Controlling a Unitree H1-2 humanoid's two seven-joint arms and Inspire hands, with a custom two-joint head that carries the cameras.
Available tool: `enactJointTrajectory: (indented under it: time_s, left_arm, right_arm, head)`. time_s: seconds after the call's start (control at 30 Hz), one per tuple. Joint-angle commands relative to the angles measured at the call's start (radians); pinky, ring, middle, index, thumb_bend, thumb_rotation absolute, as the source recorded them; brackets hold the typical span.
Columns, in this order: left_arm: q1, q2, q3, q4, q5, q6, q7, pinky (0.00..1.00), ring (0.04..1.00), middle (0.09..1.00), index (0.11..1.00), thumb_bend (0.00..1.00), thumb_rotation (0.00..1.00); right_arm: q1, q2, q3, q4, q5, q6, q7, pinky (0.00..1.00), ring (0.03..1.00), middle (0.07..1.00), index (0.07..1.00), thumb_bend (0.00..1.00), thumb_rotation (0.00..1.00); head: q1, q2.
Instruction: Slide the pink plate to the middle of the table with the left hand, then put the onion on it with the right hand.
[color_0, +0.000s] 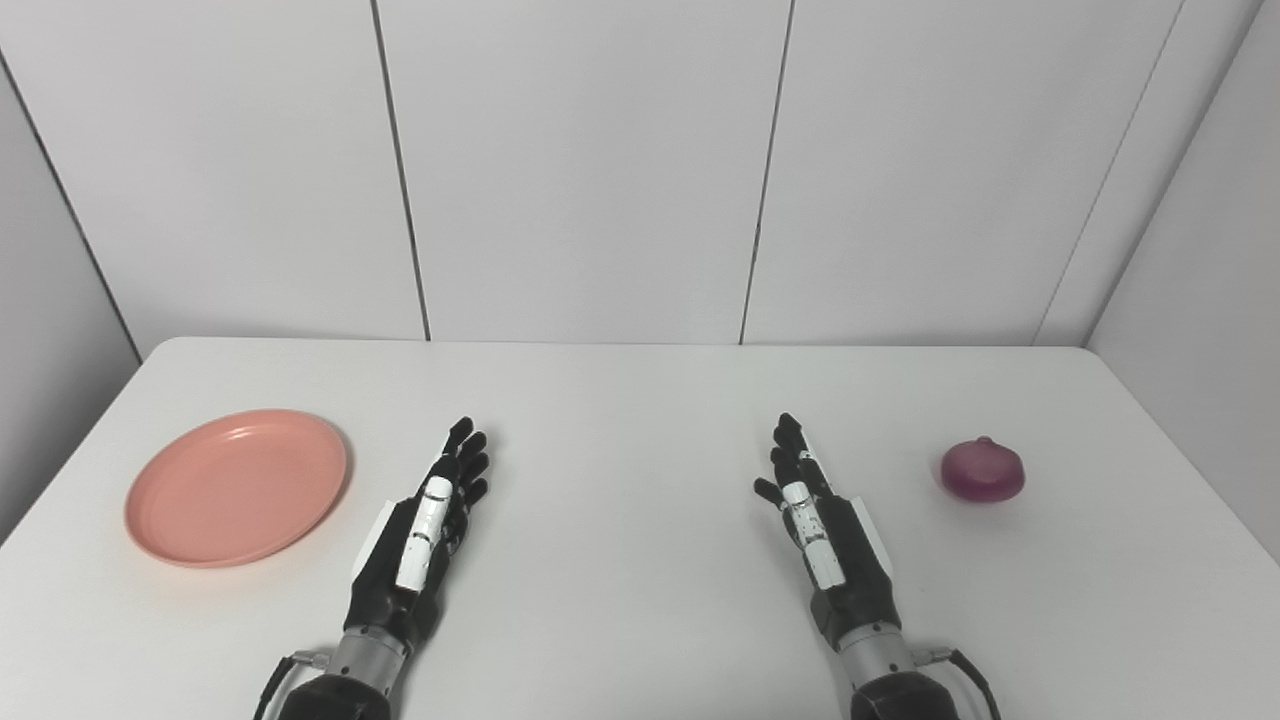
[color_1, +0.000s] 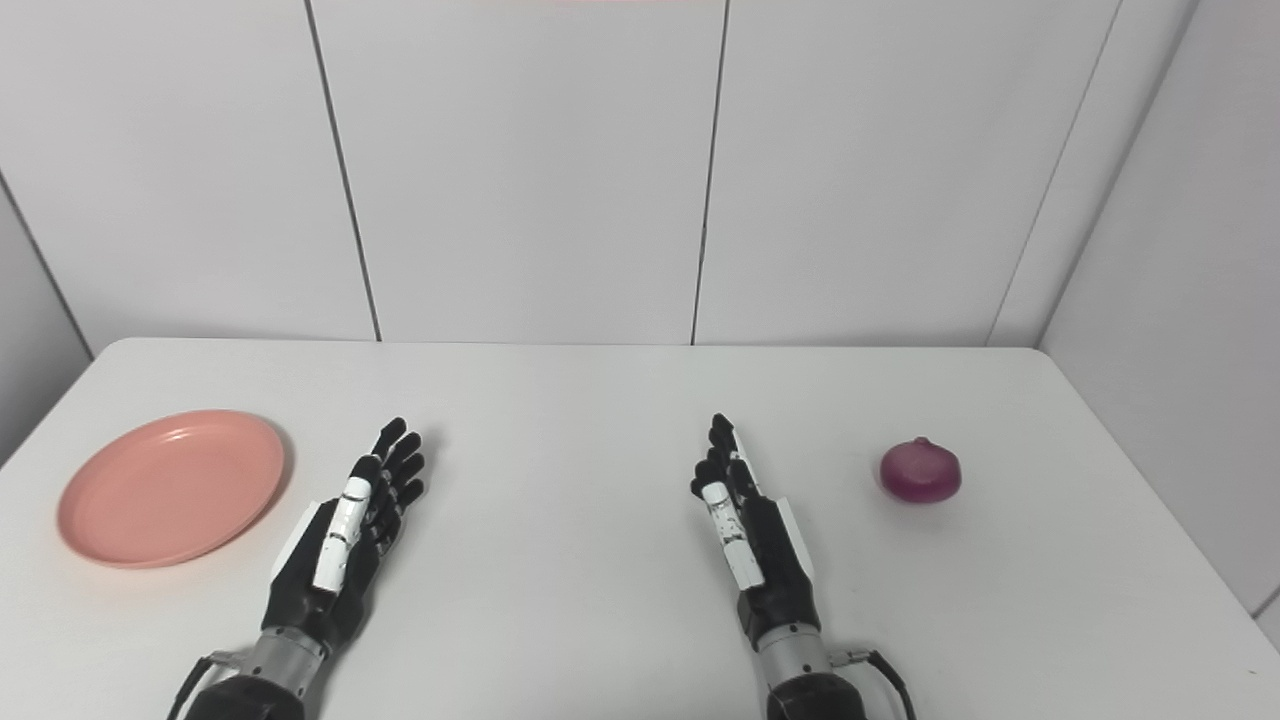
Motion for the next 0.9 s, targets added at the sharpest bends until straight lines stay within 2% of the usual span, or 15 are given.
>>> enactJointTrajectory:
  time_s: [0.0,0.13,0.23,0.37,0.5,0.63,0.73,0.87]
  left_arm:
    - [0.0,0.0,0.002,0.012,-0.003,-0.011,-0.001,1.0,1.0,1.0,1.0,0.5,1.0]
    - [-0.005,-0.003,0.006,0.037,-0.006,-0.027,-0.002,1.0,1.0,1.0,1.0,0.51,1.0]
    - [-0.005,-0.003,0.002,0.032,-0.002,-0.034,-0.004,1.0,1.0,1.0,1.0,0.5,1.0]
    - [-0.002,-0.004,0.001,0.027,0.011,-0.036,0.007,1.0,1.0,1.0,1.0,0.49,1.0]
    - [-0.005,-0.01,0.007,0.028,0.011,-0.035,0.019,1.0,1.0,1.0,1.0,0.48,1.0]
    - [-0.013,-0.014,0.012,0.037,0.014,-0.033,0.033,1.0,1.0,1.0,1.0,0.49,1.0]
    - [-0.014,-0.015,0.011,0.036,0.016,-0.031,0.042,1.0,1.0,1.0,1.0,0.49,1.0]
    - [-0.01,-0.012,0.006,0.035,0.013,-0.045,0.032,1.0,1.0,1.0,1.0,0.48,1.0]
  right_arm:
    - [0.004,-0.002,-0.009,0.01,0.008,-0.005,0.0,1.0,1.0,1.0,1.0,0.63,0.88]
    - [0.0,-0.001,-0.012,0.015,0.036,-0.015,0.015,1.0,1.0,1.0,1.0,0.63,0.84]
    - [0.003,-0.005,-0.006,0.011,0.011,-0.005,0.002,1.0,1.0,1.0,1.0,0.66,0.85]
    - [0.006,-0.008,0.004,0.017,0.009,-0.038,0.012,1.0,1.0,1.0,1.0,0.6,0.89]
    - [0.012,-0.003,0.003,0.003,0.011,-0.011,0.006,1.0,1.0,1.0,1.0,0.6,0.89]
    - [0.01,0.003,0.0,0.006,0.018,-0.012,0.005,1.0,1.0,1.0,0.991,0.63,0.84]
    - [0.011,-0.006,0.008,0.005,0.013,-0.012,0.015,1.0,1.0,1.0,0.999,0.63,0.86]
    - [0.016,-0.009,0.014,0.003,0.024,-0.021,0.031,1.0,1.0,1.0,1.0,0.58,0.87]
  head:
    - [0.0,-0.003]
    - [-0.001,-0.009]
    - [0.002,-0.008]
    - [0.004,-0.008]
    - [0.003,-0.005]
    - [0.004,-0.014]
    - [0.003,-0.014]
    - [0.005,-0.011]
